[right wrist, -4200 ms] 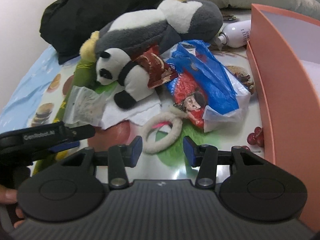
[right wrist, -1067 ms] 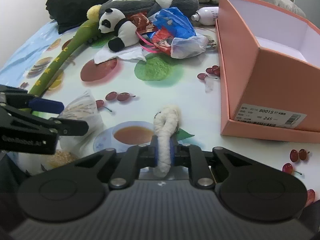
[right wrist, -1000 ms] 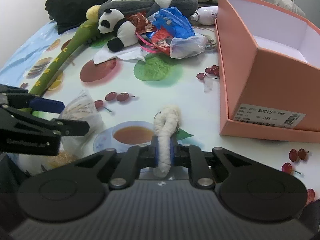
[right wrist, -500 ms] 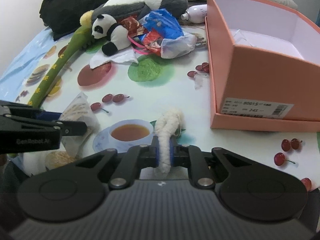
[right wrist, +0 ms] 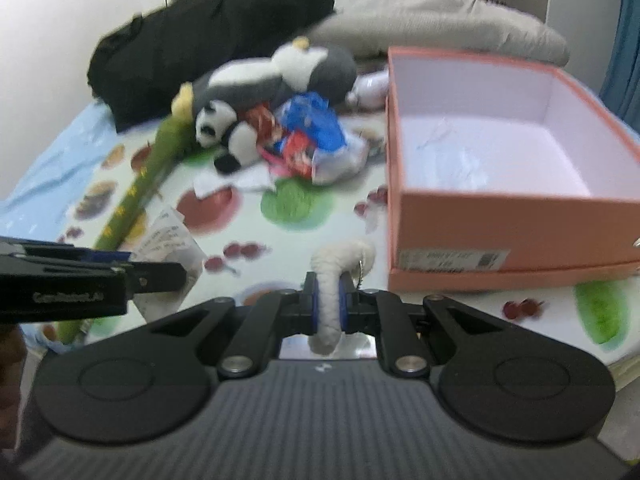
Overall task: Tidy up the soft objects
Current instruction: 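Carry the clear bag and white hair tie over the pink shoebox with both grippers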
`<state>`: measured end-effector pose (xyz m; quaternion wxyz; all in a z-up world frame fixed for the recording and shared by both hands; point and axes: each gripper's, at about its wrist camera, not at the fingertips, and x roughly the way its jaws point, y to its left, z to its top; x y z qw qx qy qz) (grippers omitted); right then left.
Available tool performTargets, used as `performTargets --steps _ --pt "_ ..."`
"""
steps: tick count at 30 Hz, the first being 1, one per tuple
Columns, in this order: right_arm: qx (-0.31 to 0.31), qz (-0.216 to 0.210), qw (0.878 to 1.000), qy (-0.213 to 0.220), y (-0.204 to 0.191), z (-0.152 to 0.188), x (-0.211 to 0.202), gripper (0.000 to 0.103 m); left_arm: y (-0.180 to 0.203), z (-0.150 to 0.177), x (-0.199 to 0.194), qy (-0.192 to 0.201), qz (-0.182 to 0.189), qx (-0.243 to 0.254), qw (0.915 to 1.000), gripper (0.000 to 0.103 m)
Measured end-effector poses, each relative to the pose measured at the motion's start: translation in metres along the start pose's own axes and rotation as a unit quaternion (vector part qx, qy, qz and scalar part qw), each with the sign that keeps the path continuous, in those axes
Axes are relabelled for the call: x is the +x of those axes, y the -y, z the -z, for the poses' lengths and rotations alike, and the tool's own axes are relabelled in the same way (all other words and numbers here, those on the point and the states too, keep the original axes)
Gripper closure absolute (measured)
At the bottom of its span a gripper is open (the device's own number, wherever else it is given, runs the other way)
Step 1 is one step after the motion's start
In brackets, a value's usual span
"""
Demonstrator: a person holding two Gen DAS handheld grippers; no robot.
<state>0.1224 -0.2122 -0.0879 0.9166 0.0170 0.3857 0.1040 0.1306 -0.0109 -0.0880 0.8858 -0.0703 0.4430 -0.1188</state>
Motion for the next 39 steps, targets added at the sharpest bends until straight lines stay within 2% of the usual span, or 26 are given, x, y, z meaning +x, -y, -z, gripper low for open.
performTargets --steps 13,20,31,39 --pt "0.021 0.008 0.996 0.088 0.01 -0.027 -0.088 0.09 0.045 -0.029 -0.063 0.064 0.042 0.009 0.997 0.064" --pt "0.039 0.019 0.993 0.114 0.019 -0.027 -0.121 0.09 0.074 -0.031 -0.076 0.072 0.066 0.012 0.9951 0.064" --pt "0.073 0.031 0.991 0.11 0.053 -0.027 -0.132 0.09 0.112 -0.046 -0.06 0.059 0.092 0.03 0.9936 0.064" --pt "0.094 0.032 0.99 0.098 0.093 -0.05 -0.108 0.09 0.138 -0.083 -0.013 0.035 0.101 0.041 0.9934 0.064"
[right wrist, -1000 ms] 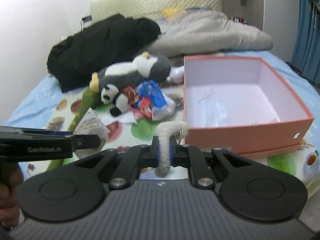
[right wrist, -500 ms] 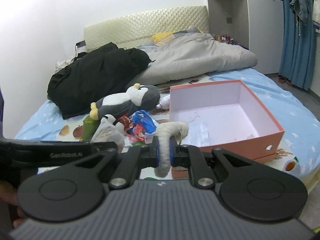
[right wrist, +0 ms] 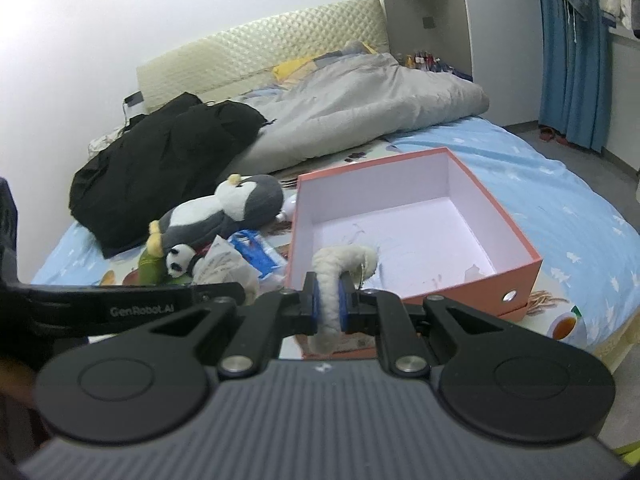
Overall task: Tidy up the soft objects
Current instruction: 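Carry the clear bag and white hair tie over the pink shoebox with both grippers, then open the left gripper over the box while the right gripper releases the hair tie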
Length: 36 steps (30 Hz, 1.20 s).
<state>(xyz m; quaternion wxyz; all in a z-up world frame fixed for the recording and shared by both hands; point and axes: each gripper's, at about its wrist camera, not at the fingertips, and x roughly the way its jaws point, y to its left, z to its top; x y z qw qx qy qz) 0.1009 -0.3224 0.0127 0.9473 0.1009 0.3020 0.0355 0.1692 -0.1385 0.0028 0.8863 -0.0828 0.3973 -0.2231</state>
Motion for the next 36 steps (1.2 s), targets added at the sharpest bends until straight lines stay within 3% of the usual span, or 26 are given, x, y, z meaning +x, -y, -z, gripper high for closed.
performTargets --steps 13,22,26,27,31,36 --pt "0.019 0.025 0.998 -0.05 0.067 -0.032 0.109 0.09 -0.003 -0.066 0.146 -0.05 0.007 0.01 0.9987 0.064" --pt "0.035 0.034 0.994 -0.102 0.096 -0.029 0.172 0.089 -0.014 -0.083 0.219 -0.074 0.005 0.011 0.9972 0.064" --pt "0.055 0.032 0.991 -0.117 0.1 -0.029 0.183 0.086 -0.019 -0.083 0.227 -0.084 -0.004 0.012 0.9964 0.063" --pt "0.057 0.032 0.991 -0.12 0.1 -0.028 0.184 0.084 -0.02 -0.084 0.229 -0.086 -0.006 0.013 0.9962 0.055" --pt "0.056 0.037 0.991 -0.12 0.094 -0.027 0.181 0.059 -0.028 -0.081 0.217 -0.077 -0.01 0.011 0.9969 0.045" --pt "0.057 0.035 0.992 -0.109 0.082 -0.026 0.166 0.059 -0.029 -0.078 0.188 -0.065 -0.013 0.015 0.9977 0.045"
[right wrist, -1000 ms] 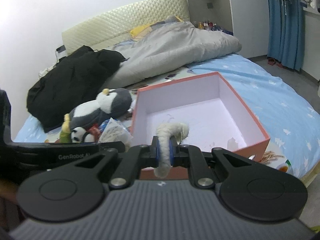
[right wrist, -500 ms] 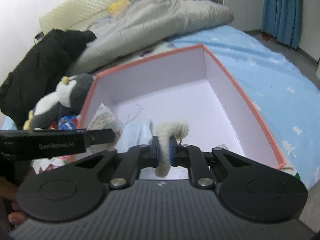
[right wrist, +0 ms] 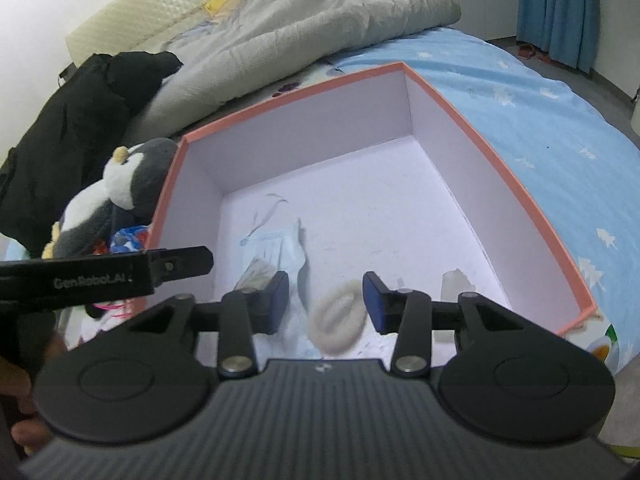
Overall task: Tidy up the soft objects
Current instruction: 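Open the left gripper over the box while the right gripper releases the hair tie, then withdraw both grippers from the shoebox back toward the pile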
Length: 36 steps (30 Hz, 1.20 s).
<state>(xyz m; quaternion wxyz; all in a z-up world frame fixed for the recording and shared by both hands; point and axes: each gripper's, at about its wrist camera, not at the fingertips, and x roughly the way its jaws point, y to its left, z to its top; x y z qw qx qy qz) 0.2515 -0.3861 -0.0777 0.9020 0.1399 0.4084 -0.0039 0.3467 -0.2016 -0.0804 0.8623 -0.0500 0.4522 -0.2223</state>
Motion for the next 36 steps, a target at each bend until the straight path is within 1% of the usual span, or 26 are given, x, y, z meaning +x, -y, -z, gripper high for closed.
performTargets --steps 9,21,28,36 --pt "-0.01 -0.016 0.999 0.032 -0.026 0.017 -0.049 0.059 0.006 0.027 -0.069 0.029 -0.004 0.014 0.9995 0.045" --pt "-0.032 -0.027 0.997 0.068 -0.065 0.055 -0.122 0.059 0.012 0.08 -0.165 0.072 -0.007 0.017 0.9972 0.045" --pt "-0.041 -0.04 0.995 0.085 -0.083 0.077 -0.153 0.059 0.006 0.116 -0.216 0.094 -0.011 0.007 0.9955 0.045" --pt "-0.066 -0.056 0.992 0.092 -0.101 0.099 -0.176 0.059 0.004 0.156 -0.257 0.114 -0.026 -0.006 0.9931 0.045"
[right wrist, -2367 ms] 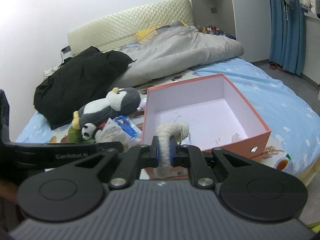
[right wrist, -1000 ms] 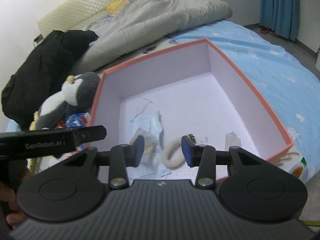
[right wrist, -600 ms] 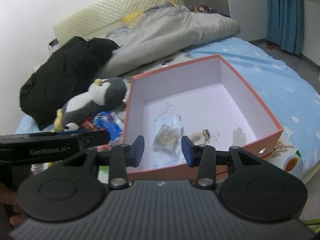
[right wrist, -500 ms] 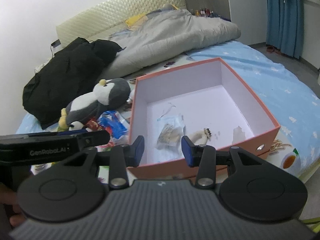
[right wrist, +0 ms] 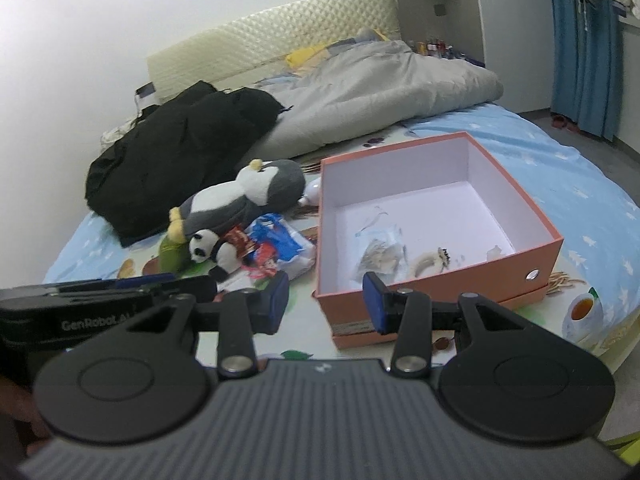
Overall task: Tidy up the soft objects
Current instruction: 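Withdraw both grippers from the shoebox back toward the pile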
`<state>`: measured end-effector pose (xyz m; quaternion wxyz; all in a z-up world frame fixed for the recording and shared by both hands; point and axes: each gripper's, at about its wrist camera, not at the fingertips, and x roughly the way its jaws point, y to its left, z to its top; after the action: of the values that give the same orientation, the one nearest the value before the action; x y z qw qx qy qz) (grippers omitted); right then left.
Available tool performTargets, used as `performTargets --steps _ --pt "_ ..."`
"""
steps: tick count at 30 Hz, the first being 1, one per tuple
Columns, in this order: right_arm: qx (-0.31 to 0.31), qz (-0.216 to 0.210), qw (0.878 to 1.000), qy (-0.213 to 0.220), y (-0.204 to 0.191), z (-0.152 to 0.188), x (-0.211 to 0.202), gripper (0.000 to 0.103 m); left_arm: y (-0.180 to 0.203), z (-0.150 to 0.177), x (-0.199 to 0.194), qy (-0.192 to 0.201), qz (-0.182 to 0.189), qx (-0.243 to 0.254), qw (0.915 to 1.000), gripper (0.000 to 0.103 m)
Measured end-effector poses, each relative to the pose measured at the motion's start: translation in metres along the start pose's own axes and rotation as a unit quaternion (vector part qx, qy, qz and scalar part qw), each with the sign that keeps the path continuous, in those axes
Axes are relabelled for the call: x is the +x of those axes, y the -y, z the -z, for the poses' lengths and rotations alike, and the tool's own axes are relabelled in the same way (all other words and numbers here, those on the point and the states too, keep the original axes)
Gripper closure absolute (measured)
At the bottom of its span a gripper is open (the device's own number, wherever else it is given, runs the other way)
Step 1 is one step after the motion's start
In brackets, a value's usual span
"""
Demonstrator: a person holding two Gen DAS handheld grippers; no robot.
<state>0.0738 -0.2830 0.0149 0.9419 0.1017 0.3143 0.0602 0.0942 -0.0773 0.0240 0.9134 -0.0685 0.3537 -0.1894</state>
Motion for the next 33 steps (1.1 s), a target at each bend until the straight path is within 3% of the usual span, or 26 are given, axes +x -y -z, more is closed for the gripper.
performTargets --steps 10,19,26,33 --pt "-0.017 -0.035 0.999 -0.007 -0.026 0.019 -0.008 0.059 -0.021 0.03 -0.046 0.015 -0.045 -0.022 0.9986 0.042" --pt "-0.034 -0.066 0.997 -0.028 -0.051 0.033 0.001 0.059 -0.047 0.053 -0.063 0.012 -0.084 -0.057 0.9948 0.037" --pt "-0.044 -0.083 0.995 -0.046 -0.065 0.044 0.009 0.059 -0.059 0.054 -0.067 0.019 -0.097 -0.074 0.9923 0.034" --pt "-0.045 -0.085 0.994 -0.041 -0.07 0.045 0.022 0.059 -0.072 0.058 -0.046 0.003 -0.103 -0.08 0.9914 0.034"
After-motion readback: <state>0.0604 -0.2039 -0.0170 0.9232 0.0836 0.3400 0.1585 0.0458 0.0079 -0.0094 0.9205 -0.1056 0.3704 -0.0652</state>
